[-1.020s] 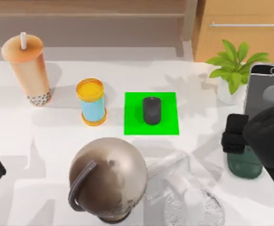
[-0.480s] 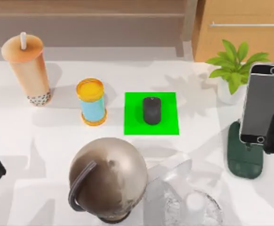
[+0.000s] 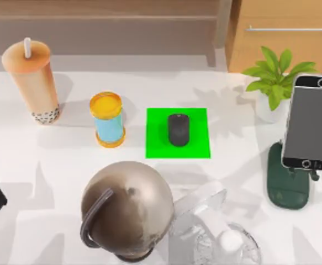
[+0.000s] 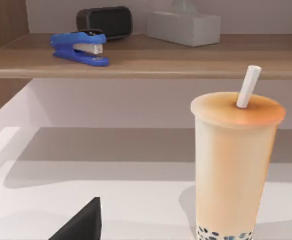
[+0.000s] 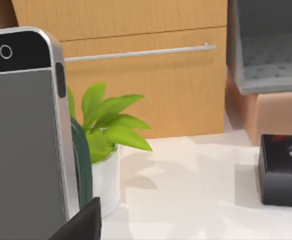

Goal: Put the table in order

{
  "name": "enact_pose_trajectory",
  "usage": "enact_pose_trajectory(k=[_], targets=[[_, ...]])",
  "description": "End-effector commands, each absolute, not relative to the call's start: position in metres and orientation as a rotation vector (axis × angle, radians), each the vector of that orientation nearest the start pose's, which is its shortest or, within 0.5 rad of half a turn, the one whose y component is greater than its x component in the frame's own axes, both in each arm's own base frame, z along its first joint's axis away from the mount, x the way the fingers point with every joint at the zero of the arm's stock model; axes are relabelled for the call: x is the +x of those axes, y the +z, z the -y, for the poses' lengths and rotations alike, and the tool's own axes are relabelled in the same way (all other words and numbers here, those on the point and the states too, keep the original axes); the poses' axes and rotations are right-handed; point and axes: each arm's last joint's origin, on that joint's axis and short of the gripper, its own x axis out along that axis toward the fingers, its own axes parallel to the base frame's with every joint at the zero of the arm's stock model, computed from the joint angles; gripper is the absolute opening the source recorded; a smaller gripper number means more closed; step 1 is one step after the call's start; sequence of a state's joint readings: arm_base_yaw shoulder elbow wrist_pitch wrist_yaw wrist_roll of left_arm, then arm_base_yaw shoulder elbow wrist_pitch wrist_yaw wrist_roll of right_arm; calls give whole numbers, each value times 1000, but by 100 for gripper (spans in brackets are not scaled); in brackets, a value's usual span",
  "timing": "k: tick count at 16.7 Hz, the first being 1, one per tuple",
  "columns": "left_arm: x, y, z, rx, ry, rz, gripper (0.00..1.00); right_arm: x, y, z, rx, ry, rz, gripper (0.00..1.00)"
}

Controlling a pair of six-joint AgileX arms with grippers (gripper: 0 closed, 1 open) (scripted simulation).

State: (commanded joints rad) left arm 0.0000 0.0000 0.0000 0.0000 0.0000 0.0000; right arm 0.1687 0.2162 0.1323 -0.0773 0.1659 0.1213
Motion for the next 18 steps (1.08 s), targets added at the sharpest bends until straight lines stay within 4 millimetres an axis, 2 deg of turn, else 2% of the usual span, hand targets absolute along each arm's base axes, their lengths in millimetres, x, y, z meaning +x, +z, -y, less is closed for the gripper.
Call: enact_pose_trajectory(k=[3,6,13,18], targets=[[106,160,1,0,0,0,100,107,168,-3,37,0,-42,100],[106,160,1,0,0,0,100,106,160,1,0,0,0,100],[108,159,2,-2,-3,-6,100,106,160,1,0,0,0,100],[123,157,6,-15,-19,-46,100,106,160,1,0,0,0,100]])
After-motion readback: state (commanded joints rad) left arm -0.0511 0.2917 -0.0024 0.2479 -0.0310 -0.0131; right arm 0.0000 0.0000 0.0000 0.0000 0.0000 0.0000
